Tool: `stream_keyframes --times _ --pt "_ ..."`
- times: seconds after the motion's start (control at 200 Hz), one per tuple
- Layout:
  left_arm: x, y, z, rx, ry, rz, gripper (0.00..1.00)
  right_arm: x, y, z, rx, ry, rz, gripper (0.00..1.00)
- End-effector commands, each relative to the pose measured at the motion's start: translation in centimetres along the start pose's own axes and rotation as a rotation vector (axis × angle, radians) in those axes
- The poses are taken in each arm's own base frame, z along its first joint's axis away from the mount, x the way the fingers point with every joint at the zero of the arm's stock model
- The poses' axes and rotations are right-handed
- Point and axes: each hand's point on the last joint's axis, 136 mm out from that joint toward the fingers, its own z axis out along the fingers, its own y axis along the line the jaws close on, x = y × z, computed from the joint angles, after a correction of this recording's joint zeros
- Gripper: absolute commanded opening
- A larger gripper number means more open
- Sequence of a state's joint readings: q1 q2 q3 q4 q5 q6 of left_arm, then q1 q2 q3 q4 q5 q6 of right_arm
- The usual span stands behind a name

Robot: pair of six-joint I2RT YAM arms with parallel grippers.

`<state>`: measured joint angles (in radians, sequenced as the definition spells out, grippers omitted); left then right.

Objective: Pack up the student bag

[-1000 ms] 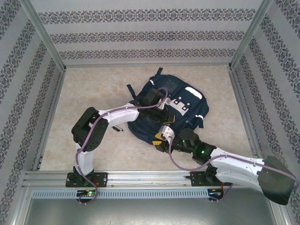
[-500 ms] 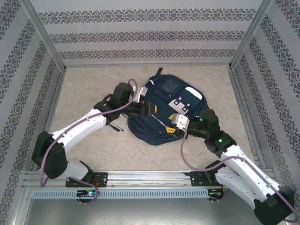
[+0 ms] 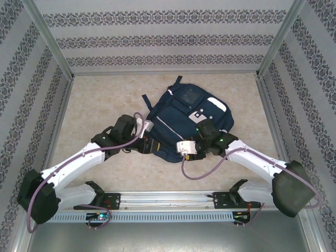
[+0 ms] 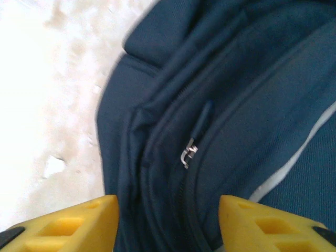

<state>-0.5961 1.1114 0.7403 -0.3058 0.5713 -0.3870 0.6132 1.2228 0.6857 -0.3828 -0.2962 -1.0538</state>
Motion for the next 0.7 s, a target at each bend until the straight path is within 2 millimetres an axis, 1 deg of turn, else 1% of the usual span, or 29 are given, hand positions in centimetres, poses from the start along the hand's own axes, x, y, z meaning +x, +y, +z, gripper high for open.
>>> stream_keyframes --times 0.0,0.065,0.15,0.205,0.265,0.31,0.36,0.43,0.52,0.595,0.66,0.695 --pt "-0.6 -1.5 -0.9 0.054 -0.072 0.234 0.42 0.9 -3.2 -0.3 0.141 0.087 -0.035 0.49" --pt "-0.8 -1.6 -1.4 0.046 -0.097 0.308 0.43 1.3 -3.6 -0.5 0.170 0.093 -0.042 0.44" --pt "-1.5 -1.1 -1.7 -0.001 -0.120 0.336 0.41 1.9 -3.7 -0.4 0.189 0.091 -0.050 0.29" --pt "-1.9 -1.0 -1.5 -0.012 -0.130 0.359 0.39 2.2 -3.5 0.0 0.191 0.092 -0.064 0.27" --pt "-2.1 -1.5 -1.1 0.023 -0.139 0.389 0.38 2.1 -2.8 0.3 0.167 0.070 -0.072 0.31" --pt "-2.2 -1.7 -0.8 0.047 -0.146 0.421 0.39 1.7 -2.1 0.5 0.137 0.036 -0.079 0.38" --pt "-2.2 -1.7 -0.4 0.052 -0.155 0.453 0.39 1.1 -1.2 0.7 0.102 -0.006 -0.093 0.43" --pt "-2.4 -1.5 -0.1 0.046 -0.181 0.496 0.41 0.7 -0.9 1.0 0.086 -0.026 -0.095 0.44" --pt "-2.5 -1.2 0.2 0.043 -0.221 0.554 0.42 1.0 -1.2 1.9 0.098 0.013 -0.099 0.44" --pt "-2.2 -1.2 0.7 0.059 -0.235 0.601 0.41 1.3 -2.0 2.6 0.128 0.039 -0.061 0.38" --pt "-1.7 -1.3 1.1 0.077 -0.225 0.648 0.41 1.0 -2.9 2.7 0.155 0.013 0.007 0.24" --pt "-1.5 -1.4 1.4 0.080 -0.214 0.667 0.41 0.5 -3.1 2.4 0.157 -0.031 0.034 0.15"
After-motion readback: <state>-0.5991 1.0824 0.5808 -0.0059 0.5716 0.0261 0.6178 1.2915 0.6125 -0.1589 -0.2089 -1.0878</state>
